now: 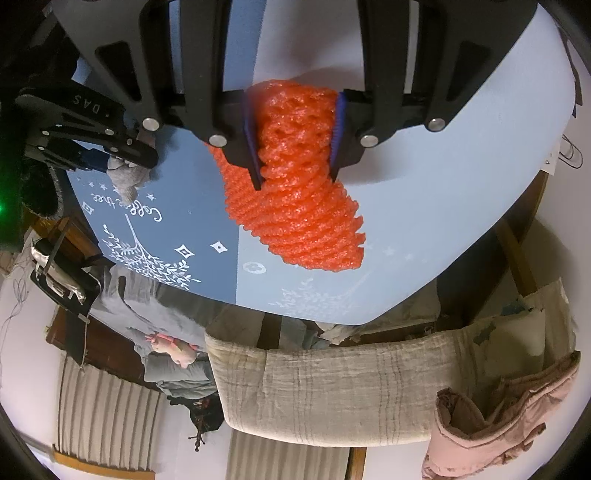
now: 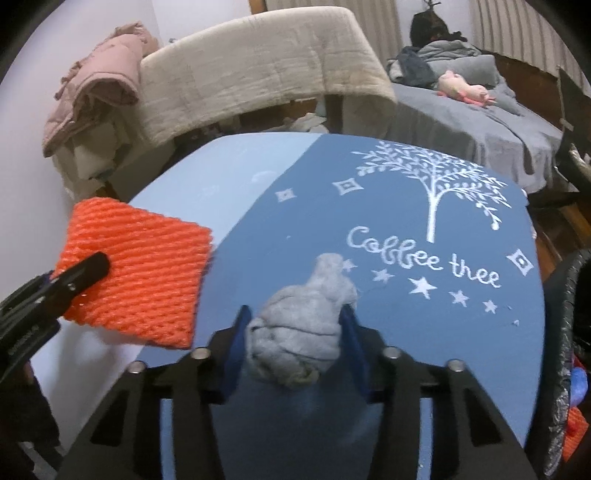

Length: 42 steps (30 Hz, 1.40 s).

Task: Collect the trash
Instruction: 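Lift the orange net and grey sock and carry both over the bin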

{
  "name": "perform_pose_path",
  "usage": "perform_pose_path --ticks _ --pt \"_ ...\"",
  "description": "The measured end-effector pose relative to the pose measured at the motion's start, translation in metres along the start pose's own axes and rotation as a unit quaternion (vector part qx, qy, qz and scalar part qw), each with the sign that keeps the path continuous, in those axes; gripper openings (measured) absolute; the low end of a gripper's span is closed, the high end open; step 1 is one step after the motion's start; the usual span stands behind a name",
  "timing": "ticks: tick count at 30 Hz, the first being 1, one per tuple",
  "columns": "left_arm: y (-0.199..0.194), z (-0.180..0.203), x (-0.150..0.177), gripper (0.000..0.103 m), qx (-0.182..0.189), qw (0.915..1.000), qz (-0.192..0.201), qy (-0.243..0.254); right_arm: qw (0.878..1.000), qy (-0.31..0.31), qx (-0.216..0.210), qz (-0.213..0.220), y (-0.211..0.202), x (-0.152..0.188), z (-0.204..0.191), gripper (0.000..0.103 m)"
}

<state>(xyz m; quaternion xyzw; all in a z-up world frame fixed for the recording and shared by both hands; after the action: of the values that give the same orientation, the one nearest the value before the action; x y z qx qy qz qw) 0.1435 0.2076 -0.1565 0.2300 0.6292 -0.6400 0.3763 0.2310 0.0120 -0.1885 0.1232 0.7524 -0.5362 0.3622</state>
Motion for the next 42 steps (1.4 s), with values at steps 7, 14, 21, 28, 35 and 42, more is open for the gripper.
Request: perform_pose_path --ticks 7,14,21,28,35,42 --pt "-0.009 0.011 -0.003 0.031 0.010 0.9999 0.007 0.007 1.000 0.005 -0.011 0.025 -0.026 -0.007 0.005 0.042" --pt "-0.023 0.036 -0.011 0.031 0.027 0.9993 0.020 0.018 0.998 0.009 -0.005 0.054 -0.064 -0.015 0.018 0.042" --pt "-0.039 0.069 -0.018 0.031 0.043 0.9980 0.032 0.033 0.996 -0.011 0.003 0.083 -0.102 -0.020 0.027 0.042" --pt "-0.060 0.100 -0.024 0.031 0.068 0.9952 0.049 0.051 0.994 -0.014 0.003 0.111 -0.140 -0.022 0.038 0.042" --pt "-0.078 0.124 -0.029 0.031 0.083 0.9930 0.056 0.063 0.991 -0.009 0.007 0.133 -0.171 -0.021 0.048 0.042" --pt "-0.094 0.144 -0.032 0.031 0.096 0.9903 0.065 0.076 0.988 -0.004 0.019 0.152 -0.199 -0.018 0.061 0.042"
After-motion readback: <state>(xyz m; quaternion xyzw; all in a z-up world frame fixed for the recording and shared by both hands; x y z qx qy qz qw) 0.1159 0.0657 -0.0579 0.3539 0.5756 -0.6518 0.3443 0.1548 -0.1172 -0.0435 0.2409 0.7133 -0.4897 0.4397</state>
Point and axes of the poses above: each gripper's, at about its wrist camera, not at the fingertips, and y roughly the way its jaws point, z to its right, x to its underside, the point moved 1 cm from there along y, roughly the way its jaws point, and after that the axes turned 1 degree about z, right-handed, at the moved point
